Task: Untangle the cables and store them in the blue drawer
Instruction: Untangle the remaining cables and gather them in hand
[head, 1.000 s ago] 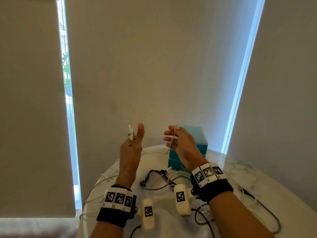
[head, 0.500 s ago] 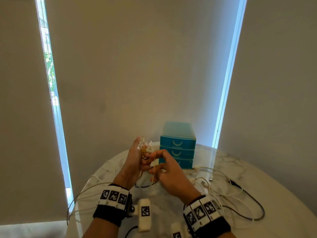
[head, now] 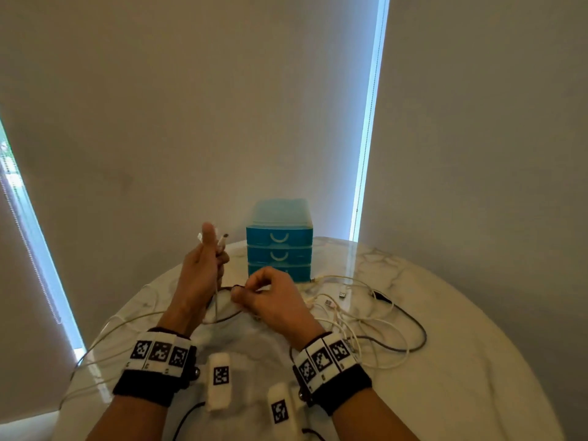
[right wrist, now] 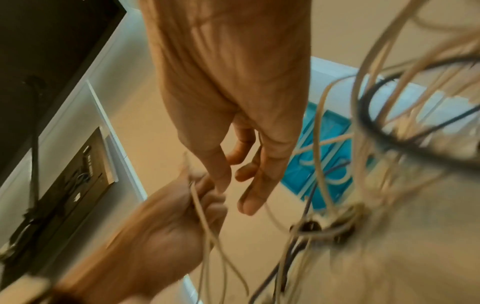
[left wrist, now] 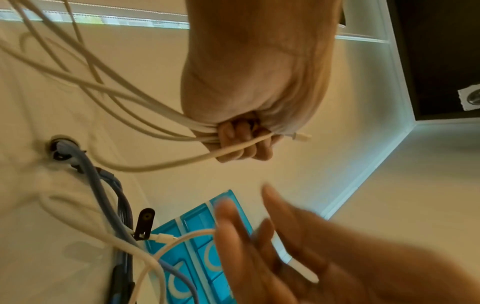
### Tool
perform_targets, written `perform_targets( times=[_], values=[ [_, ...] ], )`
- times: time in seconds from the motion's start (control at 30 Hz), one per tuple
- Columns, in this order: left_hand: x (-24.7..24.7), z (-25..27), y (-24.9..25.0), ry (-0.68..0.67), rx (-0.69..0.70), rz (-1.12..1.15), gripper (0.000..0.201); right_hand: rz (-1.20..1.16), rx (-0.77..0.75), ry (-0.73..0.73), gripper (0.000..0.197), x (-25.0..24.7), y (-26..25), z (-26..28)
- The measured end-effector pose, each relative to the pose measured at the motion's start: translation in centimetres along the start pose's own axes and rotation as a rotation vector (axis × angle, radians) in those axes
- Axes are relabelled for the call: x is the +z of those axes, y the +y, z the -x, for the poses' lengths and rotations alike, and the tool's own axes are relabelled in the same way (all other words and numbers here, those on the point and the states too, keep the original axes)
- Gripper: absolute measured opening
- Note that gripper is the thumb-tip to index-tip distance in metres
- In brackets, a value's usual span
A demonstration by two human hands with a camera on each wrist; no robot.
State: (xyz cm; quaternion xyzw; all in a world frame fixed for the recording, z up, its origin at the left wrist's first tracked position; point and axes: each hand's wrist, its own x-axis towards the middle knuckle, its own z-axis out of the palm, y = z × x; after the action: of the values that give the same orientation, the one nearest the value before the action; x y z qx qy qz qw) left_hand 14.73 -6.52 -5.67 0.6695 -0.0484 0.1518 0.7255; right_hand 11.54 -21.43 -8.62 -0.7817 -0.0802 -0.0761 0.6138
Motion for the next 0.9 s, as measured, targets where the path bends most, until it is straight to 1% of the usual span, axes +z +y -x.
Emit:
perform_targets(
  times=[0.07, 0.13, 0.2, 0.27, 0.3, 0.37, 0.4, 0.47, 0.57, 0.63, 0.7, 0.77, 0.83, 0.9],
  values=[
    [-0.3, -0.3, 0.0, 0.017, 0.004, 0.106, 0.062, 0.004, 0.007, 0.096, 0.025, -2.8, 0.0, -0.8],
    [-0.5, -0.5, -0.1, 0.025, -0.007, 0.159, 0.063, 0.021, 0.002, 0.212, 0.019, -6.1, -0.5, -1.6],
    [-0.4, -0.6, -0.1, 0.006, -0.014, 0.165, 0.066, 0.115, 0.030, 0.259, 0.014, -9.3, -1.4, -2.4],
    [-0.2, -0.6, -0.2, -0.021, -0.021, 0.157, 0.066, 0.336, 0.091, 0.223, 0.009, -11.9, -1.7, -3.3],
    [-0.2, -0.6, -0.3, -0.039, -0.029, 0.154, 0.066, 0.483, 0.141, 0.172, 0.009, -12.6, -1.5, -4.0],
    [-0.1, -0.4, -0.3, -0.102, -0.083, 0.166, 0.065, 0.780, 0.274, 0.038, 0.019, -12.9, -0.7, -4.9],
    [0.0, -0.3, -0.3, -0.142, -0.121, 0.186, 0.064, 0.892, 0.335, -0.026, 0.022, -12.6, -0.2, -5.1],
    [0.0, 0.0, -0.1, -0.215, -0.185, 0.201, 0.065, 1.041, 0.394, -0.103, 0.030, -11.8, 0.7, -5.1],
    [-0.2, 0.5, 0.5, -0.293, -0.203, 0.192, 0.069, 1.181, 0.377, -0.097, 0.035, -10.8, 1.9, -4.8],
    [-0.4, 0.6, 0.5, -0.310, -0.172, 0.158, 0.063, 1.176, 0.359, -0.070, 0.035, -10.3, 2.6, -4.8],
    [-0.4, 0.8, 0.3, -0.324, -0.147, 0.095, 0.053, 1.139, 0.352, -0.032, 0.028, -10.2, 2.8, -5.1],
    [-0.2, 0.9, -0.1, -0.365, -0.152, 0.012, 0.059, 1.078, 0.348, 0.015, 0.017, -10.7, 2.5, -5.6],
    [0.2, 1.1, -0.1, -0.390, -0.159, -0.072, 0.064, 0.986, 0.319, 0.081, 0.011, -11.7, 1.5, -6.3],
    [0.6, 1.1, 0.0, -0.386, -0.159, -0.125, 0.061, 0.780, 0.209, 0.217, 0.013, -13.0, -0.9, -6.4]
  ],
)
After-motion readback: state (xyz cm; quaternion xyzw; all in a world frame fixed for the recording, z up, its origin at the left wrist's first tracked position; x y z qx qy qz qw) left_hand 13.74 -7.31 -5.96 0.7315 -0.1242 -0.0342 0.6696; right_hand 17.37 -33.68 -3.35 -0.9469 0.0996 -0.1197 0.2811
